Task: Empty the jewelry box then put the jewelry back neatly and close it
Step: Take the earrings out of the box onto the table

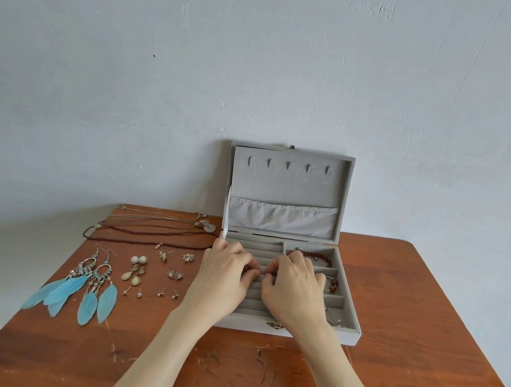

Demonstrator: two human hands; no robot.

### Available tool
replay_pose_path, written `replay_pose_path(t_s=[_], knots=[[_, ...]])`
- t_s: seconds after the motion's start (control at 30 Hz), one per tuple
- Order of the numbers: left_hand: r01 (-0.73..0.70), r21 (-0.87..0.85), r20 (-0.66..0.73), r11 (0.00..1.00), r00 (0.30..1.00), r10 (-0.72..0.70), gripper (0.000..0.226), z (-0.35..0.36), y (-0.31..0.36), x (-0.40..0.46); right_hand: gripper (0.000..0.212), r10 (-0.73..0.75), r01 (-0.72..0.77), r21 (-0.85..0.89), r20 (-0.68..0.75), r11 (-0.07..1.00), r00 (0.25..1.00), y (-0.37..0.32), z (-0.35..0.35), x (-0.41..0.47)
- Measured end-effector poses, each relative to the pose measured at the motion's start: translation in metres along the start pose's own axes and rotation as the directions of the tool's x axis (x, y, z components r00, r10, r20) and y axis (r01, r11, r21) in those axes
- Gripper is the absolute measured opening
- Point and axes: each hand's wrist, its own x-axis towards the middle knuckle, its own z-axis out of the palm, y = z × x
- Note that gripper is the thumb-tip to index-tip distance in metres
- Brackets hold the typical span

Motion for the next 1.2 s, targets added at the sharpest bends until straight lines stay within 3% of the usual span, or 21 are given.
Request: replay_pose_path(t_s=[0.23, 0.4, 0.47, 0.97, 1.2], knots=[[0.001, -0.014, -0.009, 1.0, 1.0, -0.001, 0.021, 0.0, 0.0, 0.0, 0.019, 0.004, -0.004, 0.039, -0.006, 0.999, 1.0, 0.001, 0.0, 0.0], [-0.002, -0.012, -0.014, 1.0, 1.0, 0.002, 0.022, -0.001, -0.001, 0.0, 0.006, 0.054, -0.056, 0.19, 0.016, 0.98, 0.998, 0.004, -0.002, 0.002], [0.0, -0.024, -0.016, 1.0, 1.0, 0.0, 0.022, -0.001, -0.001, 0.0, 0.012, 0.065, -0.069, 0.227, 0.022, 0.971, 0.998, 0.005, -0.002, 0.002], [-0.022, -0.058, -0.065, 0.998, 0.998, 0.018, 0.021, -0.001, -0.002, -0.001, 0.017, -0.027, 0.033, 0.095, -0.064, 0.995, 0.998, 0.008, -0.004, -0.001], [0.014, -0.173, -0.081, 0.985, 0.996, -0.028, 0.015, -0.035, -0.012, -0.015, 0.008, -0.096, 0.138, 0.308, -0.147, 0.941, 0.985, -0.008, -0.01, -0.008]])
